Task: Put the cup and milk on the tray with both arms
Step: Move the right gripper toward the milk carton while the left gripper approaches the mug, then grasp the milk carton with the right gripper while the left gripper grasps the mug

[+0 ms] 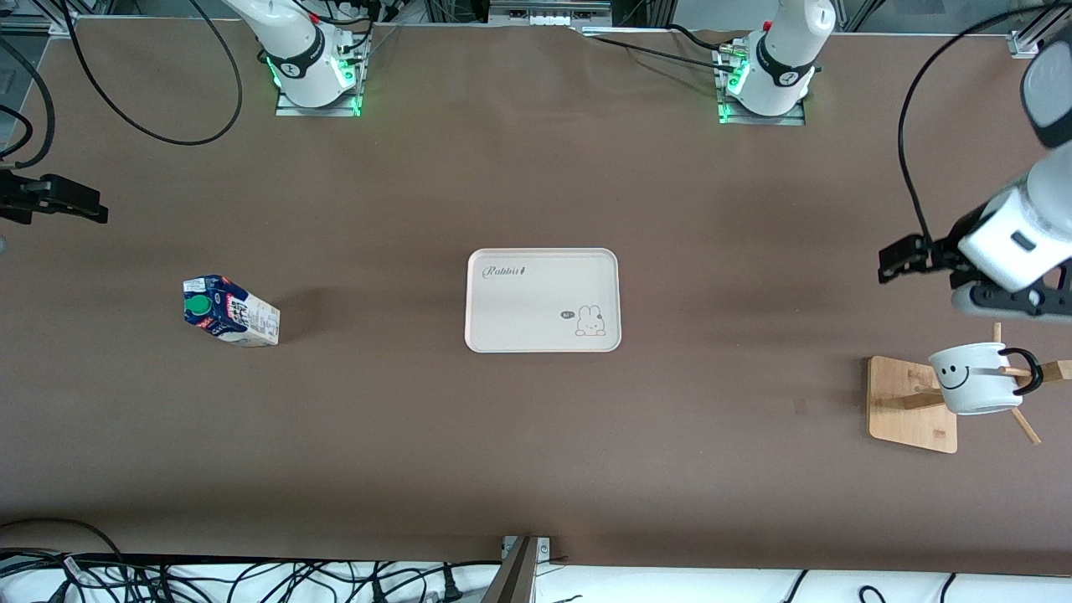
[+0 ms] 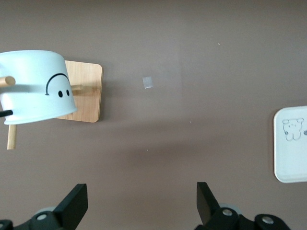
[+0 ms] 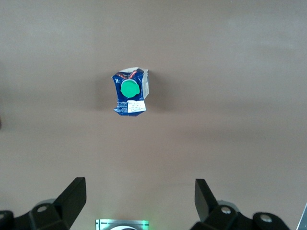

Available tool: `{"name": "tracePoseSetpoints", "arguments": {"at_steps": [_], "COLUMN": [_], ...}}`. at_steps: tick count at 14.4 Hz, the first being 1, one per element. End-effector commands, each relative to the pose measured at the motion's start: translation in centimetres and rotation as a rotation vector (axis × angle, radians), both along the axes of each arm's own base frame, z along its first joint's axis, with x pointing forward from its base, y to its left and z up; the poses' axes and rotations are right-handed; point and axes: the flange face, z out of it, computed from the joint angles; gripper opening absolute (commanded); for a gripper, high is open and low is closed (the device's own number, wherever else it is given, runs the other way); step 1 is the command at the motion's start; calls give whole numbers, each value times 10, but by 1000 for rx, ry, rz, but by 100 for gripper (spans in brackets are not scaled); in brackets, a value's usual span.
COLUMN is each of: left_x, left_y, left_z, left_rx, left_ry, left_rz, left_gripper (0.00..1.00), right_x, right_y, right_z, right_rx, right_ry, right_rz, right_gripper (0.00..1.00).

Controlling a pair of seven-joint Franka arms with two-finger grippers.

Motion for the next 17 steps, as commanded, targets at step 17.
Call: {"name": "tracePoseSetpoints", "arguments": {"at_steps": [17], "left_x": [-78], "left_y": [89], "left_z": [-110], "left_rx": [-14], "left_ry": [-565], "left_rz": [326], "left_gripper": [100], "right_x": [40], "right_y": [16], "right_z": [-141], "right_rx": [27], "right_ry": [264], "right_rz": [-5], "right_gripper": [100]}}
